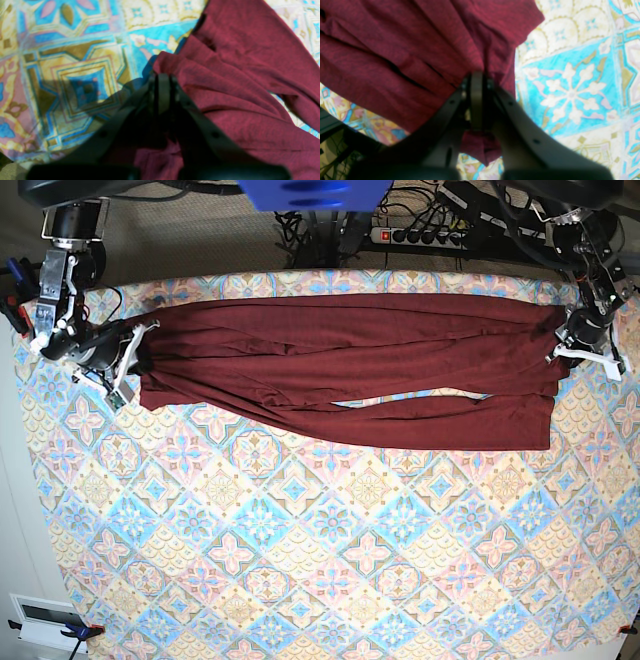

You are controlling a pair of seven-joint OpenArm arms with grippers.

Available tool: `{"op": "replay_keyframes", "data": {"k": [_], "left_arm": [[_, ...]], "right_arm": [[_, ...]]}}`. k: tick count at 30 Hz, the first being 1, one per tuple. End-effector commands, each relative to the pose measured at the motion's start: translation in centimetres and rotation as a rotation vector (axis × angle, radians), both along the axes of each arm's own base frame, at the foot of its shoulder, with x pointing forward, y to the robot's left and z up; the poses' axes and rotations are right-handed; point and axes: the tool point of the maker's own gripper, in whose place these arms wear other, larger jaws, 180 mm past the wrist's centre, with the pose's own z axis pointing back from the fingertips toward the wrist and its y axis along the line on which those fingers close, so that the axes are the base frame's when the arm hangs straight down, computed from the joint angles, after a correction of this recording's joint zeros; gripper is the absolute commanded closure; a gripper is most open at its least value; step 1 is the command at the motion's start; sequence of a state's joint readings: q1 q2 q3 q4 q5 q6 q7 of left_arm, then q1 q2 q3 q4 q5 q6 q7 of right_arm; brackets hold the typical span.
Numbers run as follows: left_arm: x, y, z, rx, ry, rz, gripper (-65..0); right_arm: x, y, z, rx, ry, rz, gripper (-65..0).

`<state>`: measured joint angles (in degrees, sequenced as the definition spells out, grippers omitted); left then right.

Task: Layout the t-shirt on the table in an organized manner, then fold the t-shirt properly
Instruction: 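Release the folded edge and regrasp the shirt ends with both grippers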

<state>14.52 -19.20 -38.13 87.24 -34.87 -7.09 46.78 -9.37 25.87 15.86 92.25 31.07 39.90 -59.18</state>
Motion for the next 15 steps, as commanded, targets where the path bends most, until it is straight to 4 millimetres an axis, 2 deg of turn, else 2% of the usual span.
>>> {"op": "replay_keyframes", "data": {"k": [1, 5, 9, 13, 15], "left_arm": [[0.7, 0.6, 1.3, 0.025, -0.031, -0.009, -4.7], [0.7, 0.0, 1.1, 0.003, -0.012, -0.03, -11.4], [0.9, -0.2, 1.4, -0.007, -0.025, -0.031, -19.1], [0.9, 0.4, 4.5, -0.042, -0.127, -0.021, -26.5], [1.4, 0.7, 5.4, -0.062, -0.165, -0.016, -29.1]], "right_arm": [[0.6, -0.8, 0.8, -0.033, -0.022, 0.007, -0.1], [0.4, -1.5, 1.0, -0.089, -0.011, 0.011, -6.4], [1.1, -0.7, 3.5, -0.115, -0.094, 0.047, -11.6], [1.9, -2.2, 6.8, -0.157, -0.194, 0.009, -11.7], [2.0, -2.4, 7.2, -0.161, -0.205, 0.0, -11.7]]}}
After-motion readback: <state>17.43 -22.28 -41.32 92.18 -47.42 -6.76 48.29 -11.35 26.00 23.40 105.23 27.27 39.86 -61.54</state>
